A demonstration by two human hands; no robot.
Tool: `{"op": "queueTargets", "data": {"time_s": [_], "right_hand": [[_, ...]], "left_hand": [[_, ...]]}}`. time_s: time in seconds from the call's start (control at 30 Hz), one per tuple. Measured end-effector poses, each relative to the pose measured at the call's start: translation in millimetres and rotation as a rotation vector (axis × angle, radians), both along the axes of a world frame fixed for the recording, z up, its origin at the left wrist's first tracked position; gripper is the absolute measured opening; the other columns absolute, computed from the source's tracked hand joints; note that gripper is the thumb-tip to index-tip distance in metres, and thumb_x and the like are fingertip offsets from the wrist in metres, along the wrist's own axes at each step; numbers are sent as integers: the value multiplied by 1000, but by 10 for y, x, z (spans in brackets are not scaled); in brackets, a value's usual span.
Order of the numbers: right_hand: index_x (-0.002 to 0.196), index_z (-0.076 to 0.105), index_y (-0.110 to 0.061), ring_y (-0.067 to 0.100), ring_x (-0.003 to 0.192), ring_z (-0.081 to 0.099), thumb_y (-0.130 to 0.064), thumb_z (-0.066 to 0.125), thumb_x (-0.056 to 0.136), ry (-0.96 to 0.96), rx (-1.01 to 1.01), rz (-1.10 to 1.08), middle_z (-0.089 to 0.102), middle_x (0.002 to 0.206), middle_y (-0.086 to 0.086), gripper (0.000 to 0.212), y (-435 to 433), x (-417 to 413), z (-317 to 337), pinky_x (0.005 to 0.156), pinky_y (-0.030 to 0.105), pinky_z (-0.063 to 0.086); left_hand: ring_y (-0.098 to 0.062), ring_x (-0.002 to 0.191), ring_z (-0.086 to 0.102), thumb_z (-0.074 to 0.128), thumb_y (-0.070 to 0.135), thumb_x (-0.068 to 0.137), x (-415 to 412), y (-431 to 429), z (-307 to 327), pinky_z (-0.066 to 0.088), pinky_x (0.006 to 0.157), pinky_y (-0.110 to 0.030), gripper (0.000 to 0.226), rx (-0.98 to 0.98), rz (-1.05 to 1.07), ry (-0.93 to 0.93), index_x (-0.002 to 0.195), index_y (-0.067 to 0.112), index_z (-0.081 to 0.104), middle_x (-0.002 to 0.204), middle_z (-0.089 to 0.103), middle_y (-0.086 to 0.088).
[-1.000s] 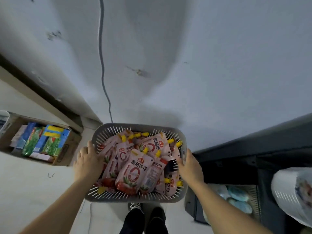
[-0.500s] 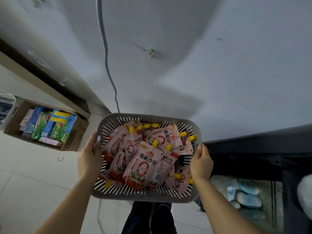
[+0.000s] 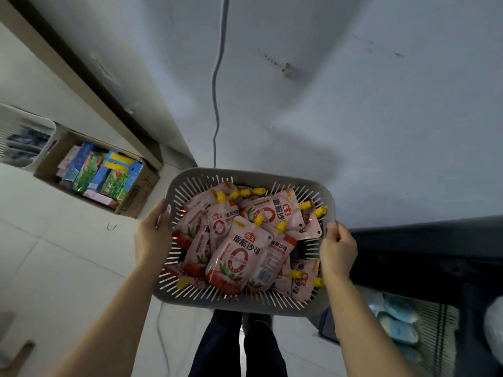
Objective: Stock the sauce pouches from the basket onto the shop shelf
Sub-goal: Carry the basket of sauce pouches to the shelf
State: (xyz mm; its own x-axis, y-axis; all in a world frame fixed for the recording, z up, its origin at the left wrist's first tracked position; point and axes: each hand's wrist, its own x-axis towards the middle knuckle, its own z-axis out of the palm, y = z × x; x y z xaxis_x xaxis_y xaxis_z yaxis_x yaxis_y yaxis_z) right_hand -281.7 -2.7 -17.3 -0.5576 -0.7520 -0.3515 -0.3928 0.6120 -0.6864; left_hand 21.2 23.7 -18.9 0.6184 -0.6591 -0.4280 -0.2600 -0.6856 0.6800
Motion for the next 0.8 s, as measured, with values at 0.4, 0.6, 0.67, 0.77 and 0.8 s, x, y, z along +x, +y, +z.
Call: {"op": "queueTargets", "data": {"time_s": [0.4,0.6,0.67,0.77,0.8], "right_hand": [[89,61,-14,14,74,56,-31,39,101,15,-67,424,60,79,-1,30,331,304,534,58,24,39],[73,51,-17,13,59,43,-29,39,102,-22,-90,680,46,63,-4,33,584,710,865,52,24,31],[70,49,-21,14,59,45,-29,39,102,-13,-98,780,47,63,-4,34,658,891,933,52,26,31],[68,50,-21,15,59,45,-29,39,102,-21,-97,913,49,63,-1,37,801,1226,1037,52,28,31],[66,49,-19,15,59,45,-28,40,101,-27,-97,948,50,63,0,38,853,1353,1064,52,28,32]], "left_hand": [[-32,106,63,45,30,98,150,1405,424,52,91,-52,33,-53,456,68,127,40,57,116,68,-10],[-28,89,68,45,30,99,200,2269,749,57,79,-49,33,-91,719,99,131,35,55,102,69,-5],[-28,91,67,46,28,99,207,2540,845,57,81,-46,34,-111,807,85,132,32,55,104,68,-7],[-27,90,68,46,31,99,255,2986,931,57,81,-50,33,-131,938,96,131,35,54,106,70,-6],[-27,90,69,46,31,98,281,3132,944,57,80,-50,34,-125,978,98,131,36,54,107,70,-6]]}}
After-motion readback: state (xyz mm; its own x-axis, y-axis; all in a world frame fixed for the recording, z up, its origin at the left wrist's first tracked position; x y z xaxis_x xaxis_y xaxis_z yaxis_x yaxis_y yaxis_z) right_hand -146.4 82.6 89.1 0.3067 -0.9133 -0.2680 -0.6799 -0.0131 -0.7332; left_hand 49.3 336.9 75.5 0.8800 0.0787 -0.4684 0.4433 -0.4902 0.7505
